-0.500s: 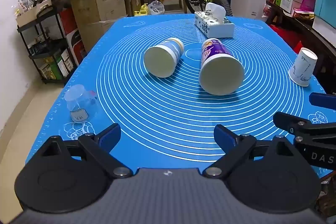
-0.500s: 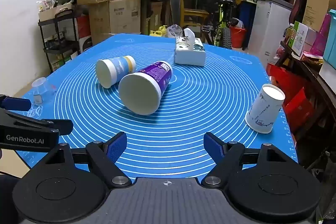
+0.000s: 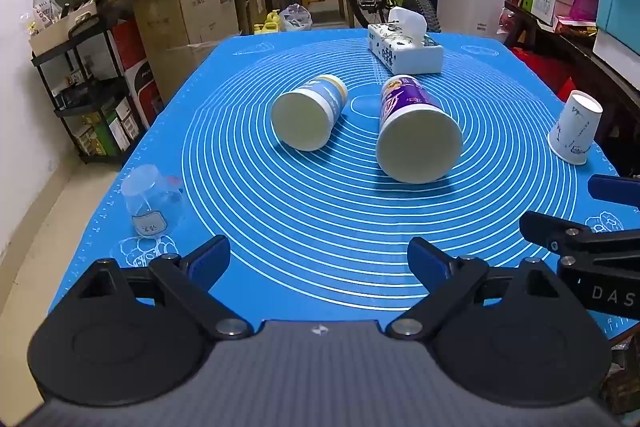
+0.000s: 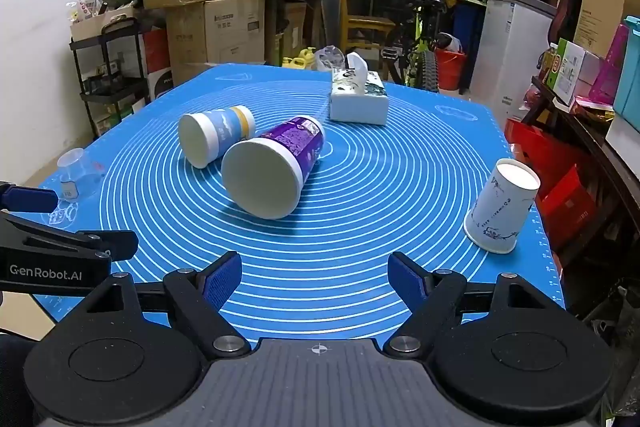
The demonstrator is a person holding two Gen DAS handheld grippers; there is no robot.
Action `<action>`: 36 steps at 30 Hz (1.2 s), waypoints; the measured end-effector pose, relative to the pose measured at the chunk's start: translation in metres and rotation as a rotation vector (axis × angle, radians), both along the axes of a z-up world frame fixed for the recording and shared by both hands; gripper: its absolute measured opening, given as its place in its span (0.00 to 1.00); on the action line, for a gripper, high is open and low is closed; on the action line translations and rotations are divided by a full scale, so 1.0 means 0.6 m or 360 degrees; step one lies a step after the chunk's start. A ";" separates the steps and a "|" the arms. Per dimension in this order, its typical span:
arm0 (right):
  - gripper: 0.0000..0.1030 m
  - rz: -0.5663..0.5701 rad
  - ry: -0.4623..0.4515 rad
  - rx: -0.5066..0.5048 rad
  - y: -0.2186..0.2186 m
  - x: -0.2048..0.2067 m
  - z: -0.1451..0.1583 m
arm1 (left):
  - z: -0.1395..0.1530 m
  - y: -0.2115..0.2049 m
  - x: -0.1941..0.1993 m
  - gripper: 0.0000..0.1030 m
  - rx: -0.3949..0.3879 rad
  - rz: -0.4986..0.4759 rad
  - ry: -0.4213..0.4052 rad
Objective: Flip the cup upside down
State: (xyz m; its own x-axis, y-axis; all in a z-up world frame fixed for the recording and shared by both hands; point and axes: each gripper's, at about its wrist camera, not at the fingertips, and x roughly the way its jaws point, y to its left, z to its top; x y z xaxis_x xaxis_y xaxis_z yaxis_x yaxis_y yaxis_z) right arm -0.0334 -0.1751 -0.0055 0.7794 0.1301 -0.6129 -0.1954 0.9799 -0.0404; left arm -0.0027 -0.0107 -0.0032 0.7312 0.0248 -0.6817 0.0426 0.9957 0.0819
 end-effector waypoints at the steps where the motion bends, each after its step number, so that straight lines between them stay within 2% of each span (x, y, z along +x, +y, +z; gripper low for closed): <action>1: 0.80 -0.0001 -0.0001 0.0001 0.000 0.000 0.000 | 0.005 0.014 0.005 0.92 0.0000 -0.0026 0.0013; 36: 0.80 -0.0005 0.0011 -0.0005 -0.003 0.002 -0.002 | 0.003 0.006 0.003 0.92 0.0027 -0.0053 0.0021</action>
State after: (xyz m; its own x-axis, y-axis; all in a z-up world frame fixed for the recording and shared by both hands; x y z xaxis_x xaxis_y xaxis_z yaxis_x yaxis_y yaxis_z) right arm -0.0324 -0.1769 -0.0066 0.7757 0.1255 -0.6185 -0.1925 0.9804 -0.0424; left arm -0.0007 -0.0070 -0.0015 0.7227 0.0122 -0.6911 0.0767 0.9923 0.0977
